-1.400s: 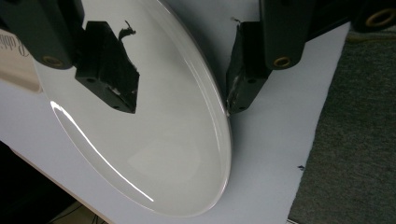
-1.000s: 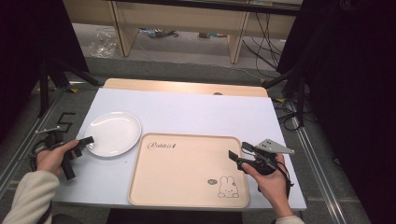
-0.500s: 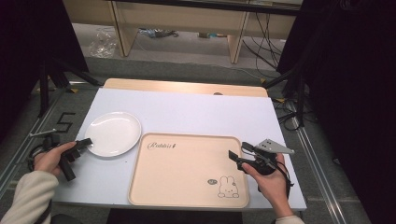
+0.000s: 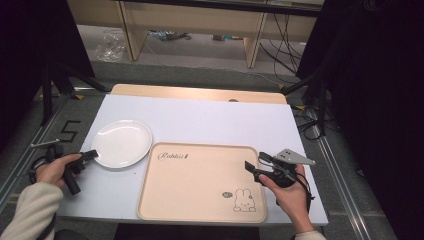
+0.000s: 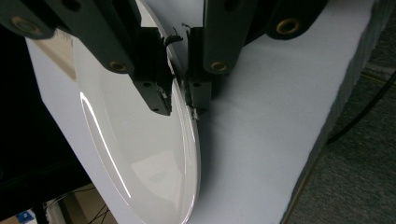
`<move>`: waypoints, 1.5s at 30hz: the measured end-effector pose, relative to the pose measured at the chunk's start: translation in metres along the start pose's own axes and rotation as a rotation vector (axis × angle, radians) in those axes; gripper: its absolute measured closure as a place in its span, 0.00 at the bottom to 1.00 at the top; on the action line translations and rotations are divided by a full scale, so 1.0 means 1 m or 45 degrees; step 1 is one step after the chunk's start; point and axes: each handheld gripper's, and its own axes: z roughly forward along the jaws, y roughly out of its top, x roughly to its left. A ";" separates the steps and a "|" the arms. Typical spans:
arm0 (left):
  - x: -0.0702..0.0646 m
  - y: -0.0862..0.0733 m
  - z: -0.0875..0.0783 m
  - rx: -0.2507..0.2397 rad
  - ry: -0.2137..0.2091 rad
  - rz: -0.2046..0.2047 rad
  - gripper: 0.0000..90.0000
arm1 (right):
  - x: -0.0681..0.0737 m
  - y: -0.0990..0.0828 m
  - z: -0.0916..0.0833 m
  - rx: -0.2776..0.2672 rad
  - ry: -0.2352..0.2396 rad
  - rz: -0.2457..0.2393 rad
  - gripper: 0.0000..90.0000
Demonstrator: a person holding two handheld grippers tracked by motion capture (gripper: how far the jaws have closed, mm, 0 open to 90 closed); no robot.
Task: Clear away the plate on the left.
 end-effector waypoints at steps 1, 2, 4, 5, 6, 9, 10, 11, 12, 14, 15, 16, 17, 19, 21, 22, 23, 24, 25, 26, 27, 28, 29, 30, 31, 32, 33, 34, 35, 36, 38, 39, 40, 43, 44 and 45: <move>0.000 0.001 -0.001 -0.011 -0.027 -0.022 0.90 | 0.000 0.000 0.000 -0.005 -0.003 -0.011 0.34; 0.000 0.001 -0.002 -0.017 -0.034 -0.028 0.90 | 0.000 0.000 0.000 -0.001 0.001 -0.003 0.34; -0.002 0.002 -0.004 -0.024 -0.030 -0.038 0.91 | 0.000 0.000 0.000 0.002 -0.009 -0.013 0.34; -0.002 0.003 -0.005 -0.037 -0.067 -0.045 0.93 | -0.001 0.000 0.000 0.000 -0.009 -0.018 0.34; -0.003 0.003 -0.005 -0.046 -0.072 -0.053 0.94 | 0.001 0.000 0.000 0.011 0.010 0.015 0.34; -0.005 0.003 -0.007 -0.055 -0.081 -0.063 0.95 | 0.001 0.000 0.000 0.009 0.008 0.012 0.34; -0.006 0.004 -0.008 -0.054 -0.064 -0.066 0.96 | -0.001 0.000 0.000 -0.005 -0.012 -0.026 0.34; -0.006 0.004 -0.008 -0.054 -0.064 -0.066 0.96 | -0.002 0.000 0.000 -0.014 -0.022 -0.041 0.34; -0.008 0.005 -0.009 -0.054 -0.066 -0.066 0.97 | 0.000 0.000 0.000 -0.005 -0.003 -0.010 0.34; -0.007 0.004 -0.009 -0.077 -0.113 -0.074 0.97 | -0.002 0.000 0.000 -0.013 -0.020 -0.039 0.34; -0.008 0.004 -0.009 -0.080 -0.116 -0.075 0.97 | 0.000 0.000 0.000 -0.006 -0.001 -0.011 0.34; -0.008 0.004 -0.009 -0.086 -0.118 -0.082 0.97 | 0.000 0.000 0.000 -0.009 0.001 -0.009 0.34; -0.008 0.004 -0.009 -0.086 -0.118 -0.082 0.97 | -0.001 0.000 0.001 -0.015 -0.004 -0.019 0.34; -0.009 0.004 -0.009 -0.091 -0.125 -0.092 0.97 | -0.001 0.000 -0.001 -0.003 -0.012 -0.022 0.34; -0.009 0.004 -0.009 -0.095 -0.127 -0.092 0.97 | -0.001 0.000 -0.001 -0.003 -0.026 -0.029 0.34; -0.009 0.004 -0.009 -0.095 -0.126 -0.092 0.97 | -0.002 0.001 -0.002 0.008 -0.040 -0.044 0.34; -0.009 0.004 -0.009 -0.095 -0.126 -0.092 0.97 | -0.002 0.001 -0.002 0.008 -0.040 -0.044 0.34; -0.008 0.004 -0.009 -0.094 -0.117 -0.101 0.97 | -0.002 0.000 -0.001 -0.015 -0.027 -0.042 0.34; -0.008 0.005 -0.010 -0.081 -0.102 -0.106 0.97 | -0.002 0.000 -0.001 -0.011 -0.034 -0.046 0.34; -0.008 0.004 -0.010 -0.088 -0.113 -0.104 0.97 | -0.001 0.000 -0.001 -0.001 -0.012 -0.018 0.34; -0.008 0.004 -0.010 -0.088 -0.113 -0.104 0.97 | -0.001 0.000 -0.001 -0.001 -0.012 -0.018 0.34; -0.007 0.004 -0.010 -0.091 -0.129 -0.108 0.97 | -0.002 0.001 -0.002 0.004 -0.041 -0.046 0.34; -0.007 0.004 -0.010 -0.091 -0.129 -0.108 0.97 | -0.002 0.001 -0.002 0.004 -0.041 -0.046 0.34; -0.008 0.004 -0.009 -0.100 -0.137 -0.111 0.97 | -0.002 0.001 -0.002 0.003 -0.041 -0.050 0.34; -0.008 0.004 -0.009 -0.100 -0.137 -0.111 0.97 | -0.002 0.001 -0.002 0.003 -0.041 -0.050 0.34; -0.007 0.004 -0.010 -0.100 -0.143 -0.110 0.97 | 0.000 0.000 -0.001 0.002 -0.006 -0.010 0.34; -0.007 0.005 -0.010 -0.096 -0.127 -0.110 0.97 | -0.002 0.000 0.000 -0.015 -0.023 -0.042 0.34; -0.007 0.005 -0.010 -0.096 -0.127 -0.110 0.97 | -0.002 0.000 0.000 -0.015 -0.023 -0.042 0.34; -0.006 0.004 -0.011 -0.100 -0.149 -0.117 0.97 | -0.002 0.001 -0.002 0.001 -0.045 -0.054 0.34; -0.007 0.004 -0.011 -0.103 -0.144 -0.123 0.97 | -0.002 0.001 -0.002 0.006 -0.041 -0.045 0.34; -0.006 0.005 -0.012 -0.114 -0.153 -0.134 0.97 | 0.000 0.000 0.001 -0.028 -0.003 -0.007 0.34; -0.006 0.005 -0.012 -0.114 -0.153 -0.134 0.97 | 0.000 0.000 0.001 -0.028 -0.003 -0.007 0.34; -0.006 0.005 -0.012 -0.122 -0.170 -0.148 0.97 | 0.000 0.000 0.001 -0.025 0.009 0.004 0.34; -0.008 0.005 -0.013 -0.127 -0.172 -0.143 0.97 | 0.000 0.000 0.001 -0.030 -0.004 -0.010 0.34; -0.008 0.005 -0.013 -0.127 -0.172 -0.143 0.97 | 0.000 0.000 0.001 -0.030 -0.004 -0.010 0.34; -0.009 0.005 -0.013 -0.129 -0.156 -0.145 0.97 | -0.001 0.000 0.000 -0.028 -0.006 -0.008 0.34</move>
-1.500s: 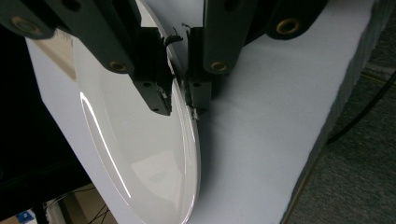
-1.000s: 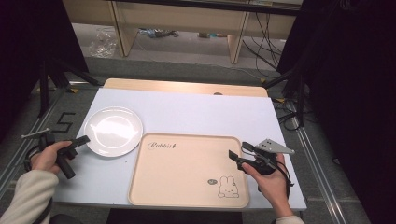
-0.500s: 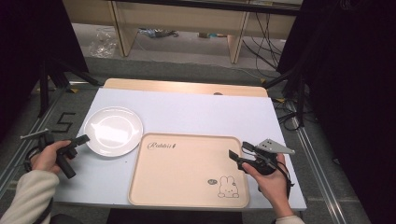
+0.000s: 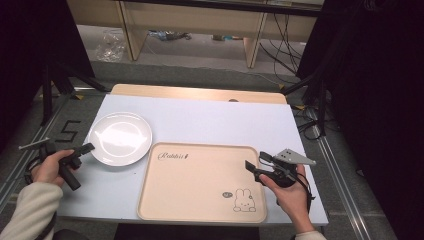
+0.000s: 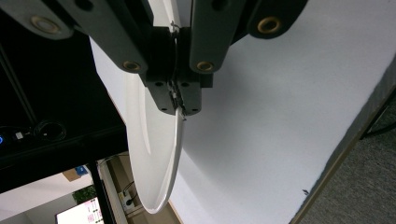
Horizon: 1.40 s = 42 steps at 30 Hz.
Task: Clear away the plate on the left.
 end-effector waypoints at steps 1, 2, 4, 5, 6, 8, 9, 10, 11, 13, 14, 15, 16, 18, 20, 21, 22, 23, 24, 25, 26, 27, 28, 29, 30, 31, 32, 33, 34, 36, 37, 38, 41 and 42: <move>-0.001 0.000 0.000 0.007 0.027 0.004 0.97 | 0.000 0.000 0.000 0.000 0.000 0.000 0.34; -0.002 0.000 0.000 0.003 0.029 -0.003 0.97 | 0.000 0.000 0.000 0.000 0.000 0.000 0.34; -0.002 0.000 -0.001 0.002 0.024 -0.005 0.97 | 0.001 0.001 -0.001 0.010 0.007 0.012 0.35; -0.003 0.000 -0.001 -0.004 0.023 -0.006 0.97 | 0.001 0.001 -0.001 0.010 0.007 0.012 0.35; -0.004 0.000 -0.002 -0.001 0.020 0.001 0.97 | 0.000 0.000 0.000 -0.003 0.003 -0.002 0.35; -0.004 0.000 -0.002 -0.020 -0.029 -0.005 0.97 | 0.000 0.000 0.000 -0.002 0.003 -0.001 0.35; -0.007 0.000 -0.002 -0.018 0.009 -0.001 0.97 | 0.000 0.000 -0.001 0.005 0.005 0.005 0.35; -0.008 0.000 -0.002 -0.017 0.010 -0.003 0.97 | 0.000 0.001 -0.001 0.007 0.005 0.008 0.35; -0.008 0.000 -0.002 -0.017 0.010 -0.003 0.97 | 0.001 0.001 -0.001 0.006 0.006 0.010 0.35; -0.008 -0.001 -0.002 -0.019 -0.047 -0.003 0.97 | 0.001 0.001 -0.001 0.009 0.014 0.021 0.35; -0.011 -0.001 -0.002 -0.015 -0.001 -0.006 0.97 | 0.001 0.001 -0.001 0.011 0.003 0.010 0.35; -0.011 -0.001 -0.002 -0.011 -0.006 0.002 0.97 | 0.001 0.001 -0.002 0.011 0.003 0.011 0.35; -0.010 -0.001 -0.002 -0.016 -0.052 0.002 0.97 | 0.001 0.001 -0.002 0.011 0.003 0.010 0.35; -0.014 -0.002 -0.002 -0.015 -0.010 0.001 0.97 | 0.000 0.001 -0.002 0.005 0.000 0.004 0.35; -0.015 -0.002 -0.002 -0.017 -0.017 -0.004 0.97 | 0.000 0.001 -0.002 0.010 0.001 0.008 0.35; -0.014 -0.002 -0.001 -0.021 -0.062 -0.004 0.97 | 0.000 0.001 -0.002 0.004 -0.002 0.005 0.35; -0.014 -0.002 -0.001 -0.021 -0.062 -0.004 0.97 | 0.000 0.001 -0.002 0.008 0.000 0.008 0.35; -0.017 -0.003 -0.002 -0.012 -0.024 0.001 0.97 | 0.000 0.001 -0.002 0.010 0.001 0.010 0.35; -0.017 -0.003 -0.001 -0.011 -0.028 0.000 0.97 | 0.000 0.001 -0.002 0.004 -0.001 0.004 0.35; -0.018 -0.003 -0.001 -0.011 -0.032 -0.001 0.97 | 0.000 0.001 -0.002 0.008 0.000 0.007 0.35; -0.019 -0.004 -0.001 -0.015 -0.037 -0.008 0.97 | 0.000 0.001 -0.001 0.005 0.000 0.004 0.35; -0.019 -0.004 0.000 -0.016 -0.040 -0.012 0.97 | 0.000 0.001 -0.001 0.003 -0.001 0.001 0.35; -0.019 -0.004 0.000 -0.016 -0.040 -0.012 0.97 | 0.000 0.001 -0.001 0.003 -0.001 0.001 0.35; -0.020 -0.004 -0.001 -0.011 -0.041 -0.008 0.97 | 0.000 0.001 -0.002 0.006 -0.002 0.002 0.35; -0.020 -0.004 -0.001 -0.010 -0.042 -0.006 0.97 | 0.000 0.001 -0.002 0.006 -0.002 0.002 0.35; -0.021 -0.004 0.000 -0.013 -0.045 -0.011 0.97 | 0.000 0.001 -0.002 0.008 -0.013 -0.009 0.35; -0.021 -0.004 -0.001 -0.007 -0.047 -0.005 0.97 | 0.000 0.001 -0.002 0.006 -0.002 0.002 0.35; -0.021 -0.005 -0.001 -0.009 -0.047 -0.004 0.97 | 0.000 0.001 -0.002 0.007 -0.014 -0.008 0.35; -0.023 -0.005 0.000 -0.012 -0.052 -0.010 0.97 | -0.001 0.001 -0.003 0.013 -0.024 -0.020 0.35; -0.023 -0.005 0.000 -0.006 -0.053 -0.007 0.97 | -0.001 0.001 -0.003 0.014 -0.021 -0.019 0.35; -0.023 -0.005 0.000 -0.006 -0.054 -0.009 0.97 | 0.002 0.001 -0.004 0.032 -0.024 0.025 0.35; -0.024 -0.006 0.000 -0.010 -0.059 -0.015 0.97 | 0.001 0.001 -0.004 0.028 -0.024 0.020 0.35; -0.026 -0.006 0.000 -0.005 -0.066 -0.010 0.97 | 0.000 0.001 -0.002 0.004 -0.004 -0.001 0.35; -0.026 -0.006 0.000 -0.005 -0.066 -0.010 0.97 | 0.000 0.001 -0.002 0.004 -0.004 -0.001 0.35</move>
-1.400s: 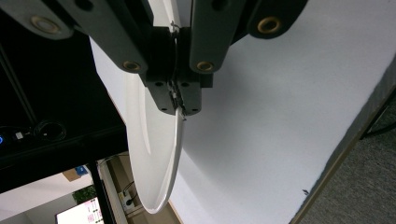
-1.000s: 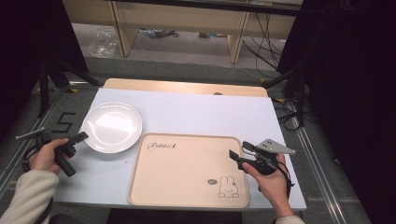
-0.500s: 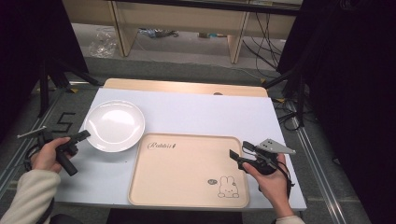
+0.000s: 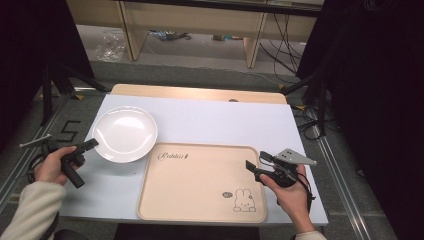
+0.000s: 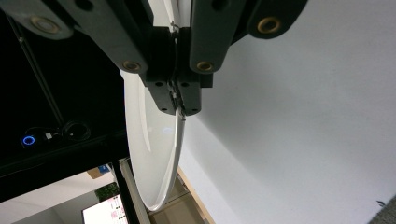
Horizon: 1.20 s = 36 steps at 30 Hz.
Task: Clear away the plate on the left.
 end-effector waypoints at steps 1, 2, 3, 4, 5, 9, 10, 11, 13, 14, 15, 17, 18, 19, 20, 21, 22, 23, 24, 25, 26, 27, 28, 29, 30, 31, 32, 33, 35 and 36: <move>0.000 0.000 0.000 0.001 -0.002 0.001 0.97 | 0.000 0.000 -0.001 0.004 -0.010 -0.009 0.35; 0.000 0.000 0.000 0.006 -0.002 0.006 0.97 | 0.000 0.000 -0.001 0.004 -0.010 -0.009 0.35; -0.001 -0.001 0.000 0.006 -0.005 0.004 0.97 | -0.001 0.001 -0.002 0.017 -0.029 -0.027 0.35; -0.001 -0.001 0.001 0.001 -0.008 -0.003 0.97 | -0.001 0.001 -0.001 0.010 -0.013 -0.019 0.35; -0.002 -0.001 0.001 0.002 -0.009 -0.003 0.97 | -0.001 0.001 -0.002 0.018 -0.028 -0.025 0.35; -0.004 -0.002 0.001 0.015 -0.014 0.002 0.97 | -0.001 0.001 -0.002 0.014 -0.012 -0.015 0.35; -0.004 -0.002 0.001 0.015 -0.014 0.002 0.97 | -0.001 0.001 -0.001 0.007 -0.009 -0.011 0.35; -0.005 -0.002 0.002 0.015 -0.016 0.003 0.97 | 0.000 0.000 0.000 -0.013 -0.004 0.000 0.35; -0.006 -0.003 0.002 0.018 -0.019 0.006 0.97 | -0.001 0.000 0.000 -0.013 -0.001 0.002 0.35; -0.006 -0.003 0.002 0.018 -0.021 0.005 0.97 | -0.001 0.000 0.000 -0.014 0.002 0.001 0.35; -0.006 -0.003 0.002 0.018 -0.023 0.004 0.97 | 0.000 0.000 0.000 -0.011 -0.001 0.001 0.35; -0.007 -0.003 0.002 0.019 -0.027 0.006 0.97 | 0.000 0.000 0.000 -0.013 -0.003 -0.001 0.35; -0.008 -0.004 0.002 0.019 -0.027 0.005 0.97 | 0.000 0.001 0.000 -0.011 0.002 0.001 0.35; -0.008 -0.004 0.002 0.021 -0.028 0.007 0.97 | 0.000 0.000 0.000 -0.011 0.002 0.000 0.35; -0.008 -0.004 0.002 0.023 -0.029 0.007 0.97 | 0.000 0.000 0.000 -0.010 -0.002 0.000 0.35; -0.008 -0.004 0.002 0.023 -0.029 0.007 0.97 | 0.000 0.000 0.000 -0.013 -0.004 -0.003 0.35; -0.008 -0.004 0.003 0.024 -0.030 0.006 0.97 | 0.000 0.000 0.000 -0.013 -0.004 -0.003 0.35; -0.008 -0.004 0.003 0.020 -0.033 0.004 0.97 | 0.000 0.000 0.000 -0.013 -0.004 -0.003 0.35; -0.009 -0.004 0.003 0.021 -0.032 0.004 0.97 | 0.000 0.000 0.000 -0.013 -0.004 -0.002 0.35; -0.009 -0.004 0.003 0.025 -0.029 0.006 0.97 | 0.000 0.000 0.000 -0.013 -0.004 -0.003 0.35; -0.009 -0.005 0.003 0.026 -0.030 0.007 0.97 | 0.000 0.000 0.000 -0.010 -0.003 -0.001 0.35; -0.010 -0.005 0.003 0.024 -0.039 0.007 0.97 | 0.000 0.000 0.000 -0.012 -0.004 -0.002 0.35; -0.010 -0.006 0.004 0.026 -0.041 0.008 0.97 | 0.000 0.000 0.000 -0.009 -0.002 0.000 0.35; -0.010 -0.006 0.004 0.026 -0.041 0.008 0.97 | 0.000 0.000 0.000 -0.009 -0.002 0.000 0.35; -0.011 -0.006 0.004 0.026 -0.043 0.005 0.97 | 0.000 0.001 0.000 -0.002 -0.005 -0.002 0.35; -0.012 -0.008 0.005 0.031 -0.044 0.009 0.97 | 0.000 0.001 -0.001 0.004 -0.010 -0.007 0.35; -0.012 -0.008 0.005 0.031 -0.044 0.009 0.97 | 0.000 0.001 -0.001 0.004 -0.010 -0.007 0.35; -0.014 -0.008 0.006 0.036 -0.050 0.010 0.97 | 0.000 0.001 -0.001 0.005 -0.010 -0.006 0.35; -0.014 -0.009 0.006 0.050 -0.059 0.015 0.97 | 0.000 0.001 -0.001 0.005 -0.010 -0.007 0.35; -0.014 -0.009 0.006 0.053 -0.062 0.018 0.97 | 0.000 0.001 -0.001 0.004 -0.010 -0.006 0.35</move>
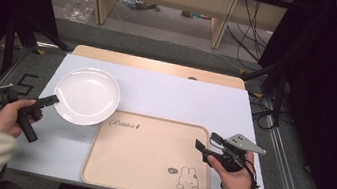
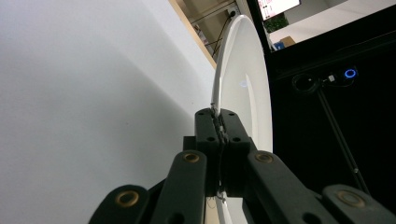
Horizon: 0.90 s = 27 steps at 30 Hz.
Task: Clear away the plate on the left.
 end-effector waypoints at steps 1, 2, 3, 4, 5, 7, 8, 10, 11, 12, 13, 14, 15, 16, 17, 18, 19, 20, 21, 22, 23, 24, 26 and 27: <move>0.000 0.000 0.000 0.000 0.000 0.000 0.97 | 0.000 0.000 0.000 0.000 0.000 0.000 0.35; -0.001 0.000 0.000 0.000 -0.001 0.002 0.97 | 0.000 0.000 0.001 -0.012 0.010 0.006 0.35; -0.002 -0.001 0.001 0.001 0.000 -0.004 0.97 | 0.000 0.000 0.001 -0.018 0.008 0.005 0.35; -0.002 -0.001 0.002 0.006 -0.002 -0.002 0.97 | 0.000 0.000 0.001 -0.015 0.009 0.006 0.35; -0.002 -0.001 0.002 0.006 -0.002 -0.002 0.97 | 0.000 0.000 0.001 -0.016 0.013 0.006 0.35; -0.004 -0.003 0.003 0.011 -0.009 -0.005 0.97 | 0.000 0.000 0.001 -0.016 0.013 0.005 0.35; -0.004 -0.003 0.003 0.011 -0.009 -0.005 0.97 | 0.000 0.000 0.001 -0.016 0.013 0.005 0.35; -0.005 -0.004 0.004 0.016 -0.015 -0.005 0.97 | 0.000 0.000 0.001 -0.017 0.013 0.003 0.35; -0.005 -0.004 0.004 0.017 -0.016 -0.005 0.97 | 0.000 0.000 0.001 -0.020 0.012 0.004 0.35; -0.005 -0.004 0.004 0.017 -0.016 -0.005 0.97 | 0.000 0.000 0.001 -0.020 0.012 0.004 0.35; -0.006 -0.004 0.005 0.015 -0.021 -0.005 0.97 | 0.000 0.000 0.001 -0.016 0.012 0.007 0.35; -0.006 -0.005 0.005 0.019 -0.022 -0.005 0.97 | 0.000 0.000 0.000 -0.002 0.013 0.018 0.35; -0.006 -0.005 0.005 0.027 -0.019 0.004 0.97 | 0.002 0.000 0.001 -0.008 0.030 0.048 0.35; -0.006 -0.006 0.006 0.028 -0.021 0.006 0.97 | 0.002 0.000 0.000 0.002 0.028 0.045 0.35; -0.007 -0.006 0.006 0.026 -0.024 -0.001 0.97 | 0.001 0.000 0.000 0.001 0.028 0.045 0.35; -0.008 -0.007 0.007 0.030 -0.027 0.002 0.97 | 0.002 0.000 0.000 0.002 0.029 0.045 0.35; -0.009 -0.007 0.008 0.033 -0.031 0.003 0.97 | 0.002 0.000 0.000 0.001 0.029 0.044 0.35; -0.009 -0.007 0.008 0.033 -0.031 0.003 0.97 | 0.002 0.000 0.000 0.001 0.029 0.044 0.35; -0.010 -0.008 0.008 0.036 -0.033 0.003 0.97 | 0.000 0.000 0.000 -0.004 0.010 0.018 0.35; -0.010 -0.008 0.008 0.036 -0.033 0.003 0.97 | 0.000 0.000 0.000 -0.003 0.013 0.016 0.35; -0.010 -0.009 0.009 0.036 -0.036 0.002 0.97 | 0.000 0.000 0.000 -0.003 0.013 0.016 0.35; -0.011 -0.009 0.009 0.037 -0.037 0.000 0.97 | 0.000 0.000 0.000 -0.003 0.013 0.017 0.35; -0.011 -0.010 0.010 0.043 -0.039 0.003 0.97 | 0.000 0.000 0.000 -0.003 0.013 0.016 0.35; -0.012 -0.010 0.010 0.044 -0.040 0.005 0.97 | 0.000 0.000 0.000 -0.008 0.012 0.015 0.35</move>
